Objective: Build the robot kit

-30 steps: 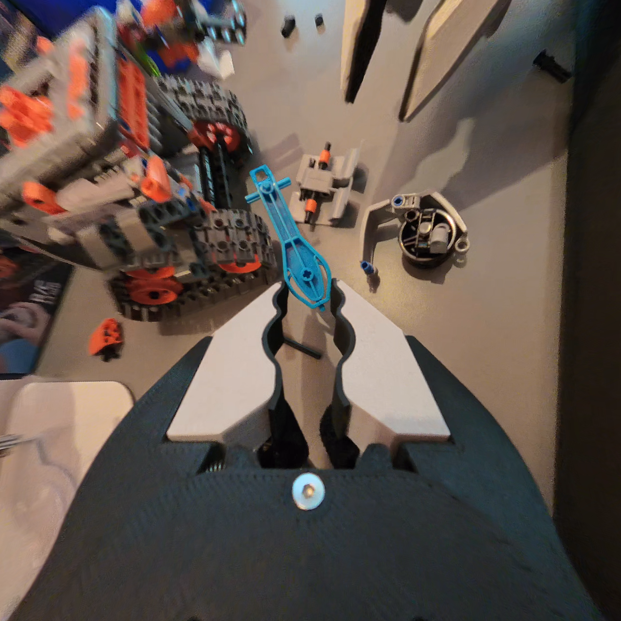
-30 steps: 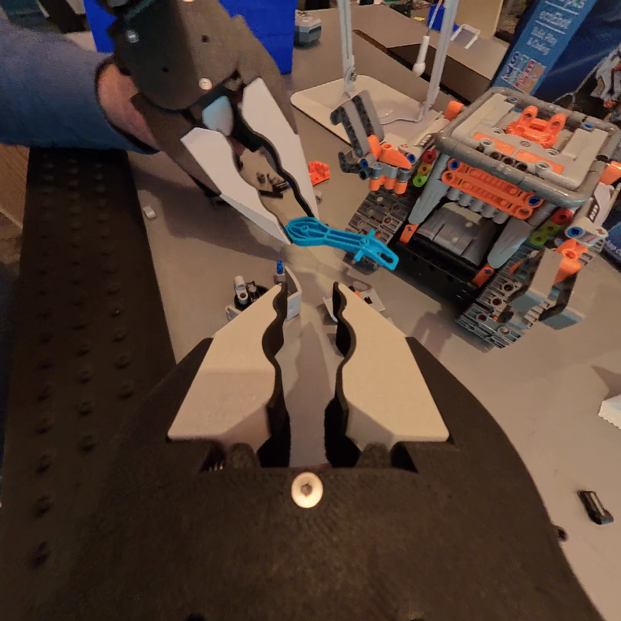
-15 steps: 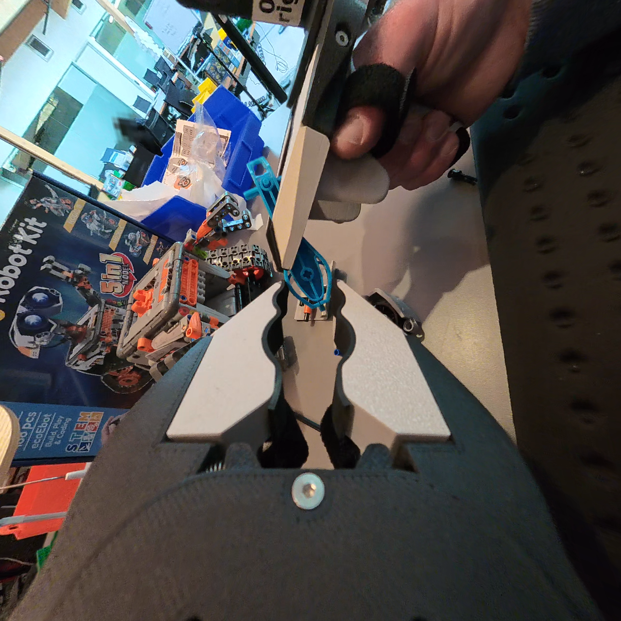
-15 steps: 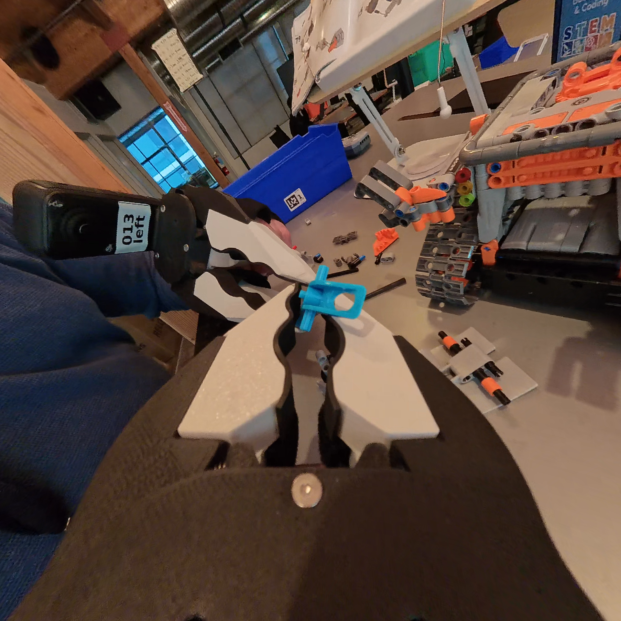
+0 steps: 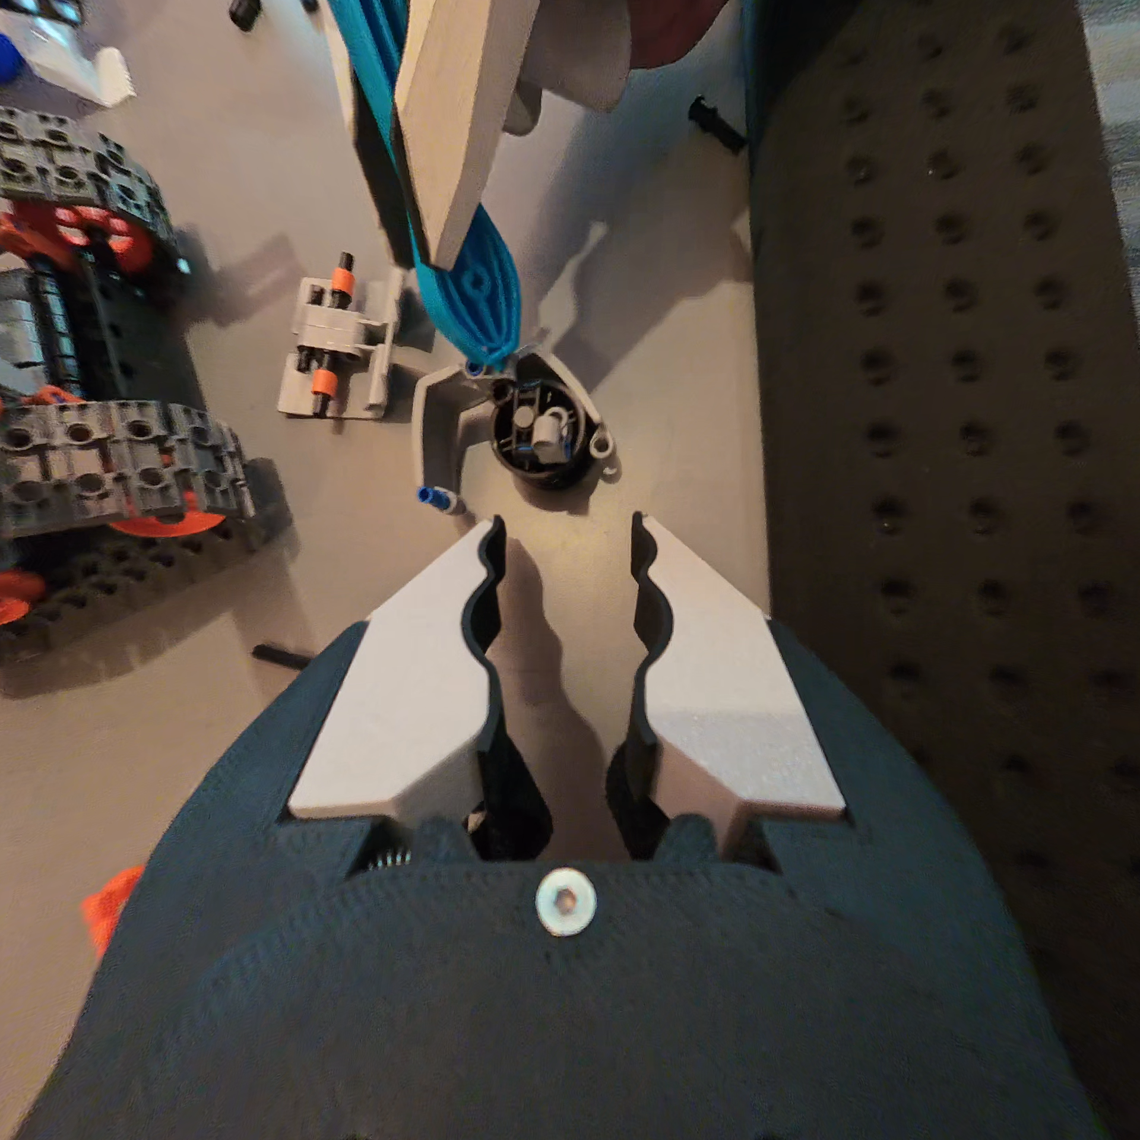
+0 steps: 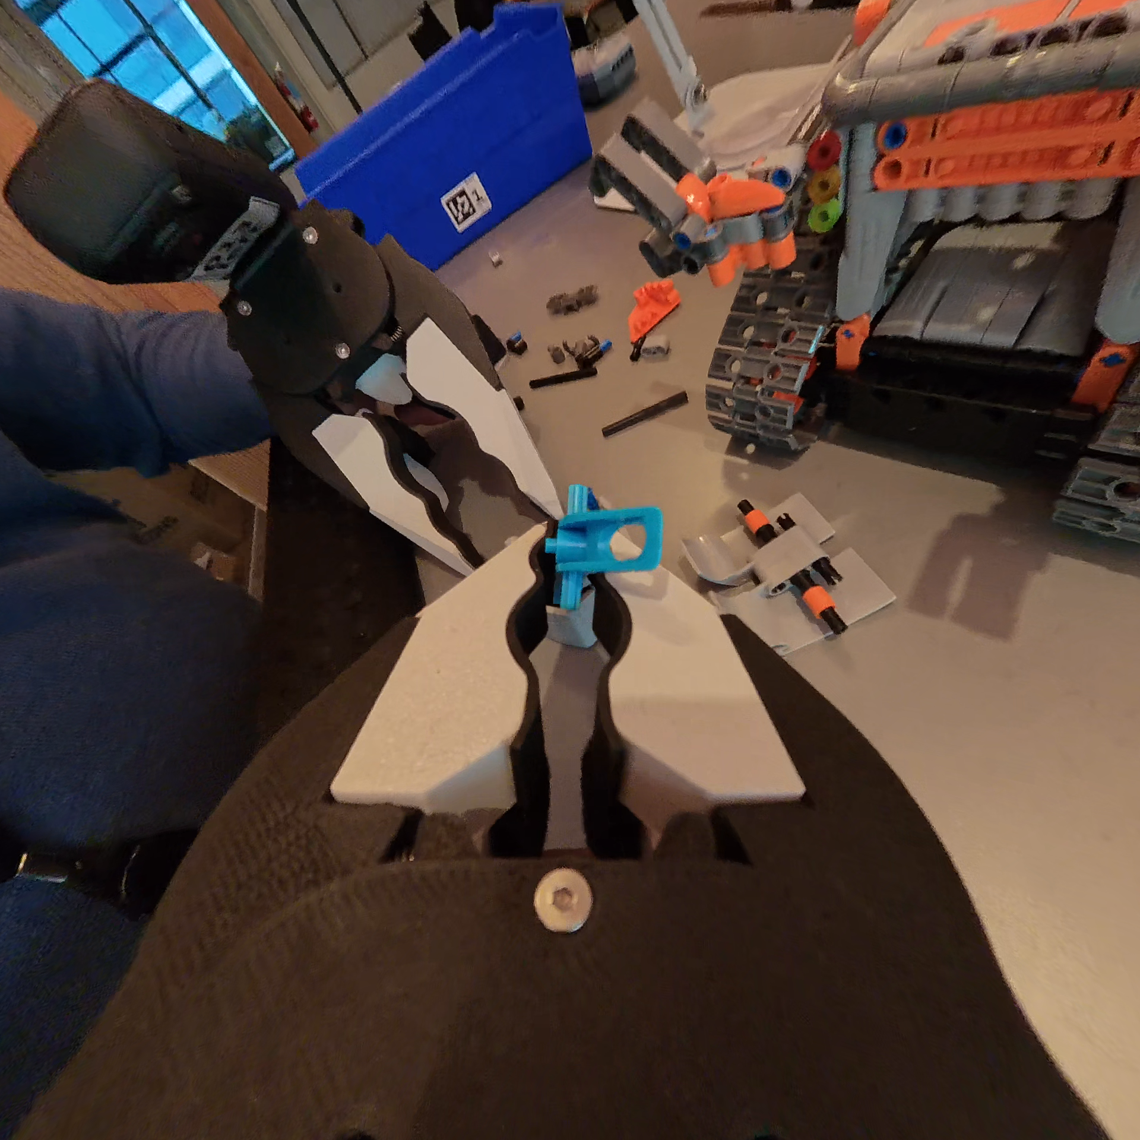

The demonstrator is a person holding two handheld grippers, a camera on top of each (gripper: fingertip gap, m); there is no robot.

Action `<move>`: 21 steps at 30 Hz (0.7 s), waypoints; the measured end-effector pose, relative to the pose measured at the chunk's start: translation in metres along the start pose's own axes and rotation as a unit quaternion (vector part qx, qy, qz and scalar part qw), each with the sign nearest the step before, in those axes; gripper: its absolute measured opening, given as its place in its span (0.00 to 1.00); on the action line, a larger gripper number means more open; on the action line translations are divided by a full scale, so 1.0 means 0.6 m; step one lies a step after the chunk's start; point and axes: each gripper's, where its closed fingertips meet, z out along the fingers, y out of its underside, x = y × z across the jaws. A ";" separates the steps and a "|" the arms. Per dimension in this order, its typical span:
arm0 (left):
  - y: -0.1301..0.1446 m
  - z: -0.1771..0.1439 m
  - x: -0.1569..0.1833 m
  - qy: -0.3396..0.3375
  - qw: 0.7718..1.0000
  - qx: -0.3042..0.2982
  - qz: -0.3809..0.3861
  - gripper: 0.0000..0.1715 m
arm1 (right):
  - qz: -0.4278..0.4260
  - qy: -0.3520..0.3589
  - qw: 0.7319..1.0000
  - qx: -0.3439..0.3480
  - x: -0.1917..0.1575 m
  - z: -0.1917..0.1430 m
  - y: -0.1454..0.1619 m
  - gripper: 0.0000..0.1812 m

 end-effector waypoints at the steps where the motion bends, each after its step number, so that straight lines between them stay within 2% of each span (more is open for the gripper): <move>1: -0.001 0.005 0.006 0.014 1.000 -0.002 -0.009 0.22 | 0.004 -0.006 1.000 -0.001 -0.002 0.001 0.001 0.03; 3: -0.005 0.012 0.003 0.012 1.000 0.002 -0.020 0.13 | 0.006 -0.008 1.000 -0.002 -0.001 0.000 0.001 0.03; 6: -0.019 0.012 0.003 0.017 0.999 0.025 -0.030 0.07 | 0.023 -0.018 1.000 0.006 0.000 -0.002 0.003 0.03; 17: -0.043 0.014 -0.001 -0.001 0.998 0.057 -0.025 0.08 | 0.054 -0.037 0.997 0.031 0.007 -0.017 0.006 0.03; 21: -0.069 0.003 -0.009 -0.022 0.996 0.087 -0.015 0.03 | 0.055 -0.024 0.998 0.025 0.019 -0.029 0.010 0.03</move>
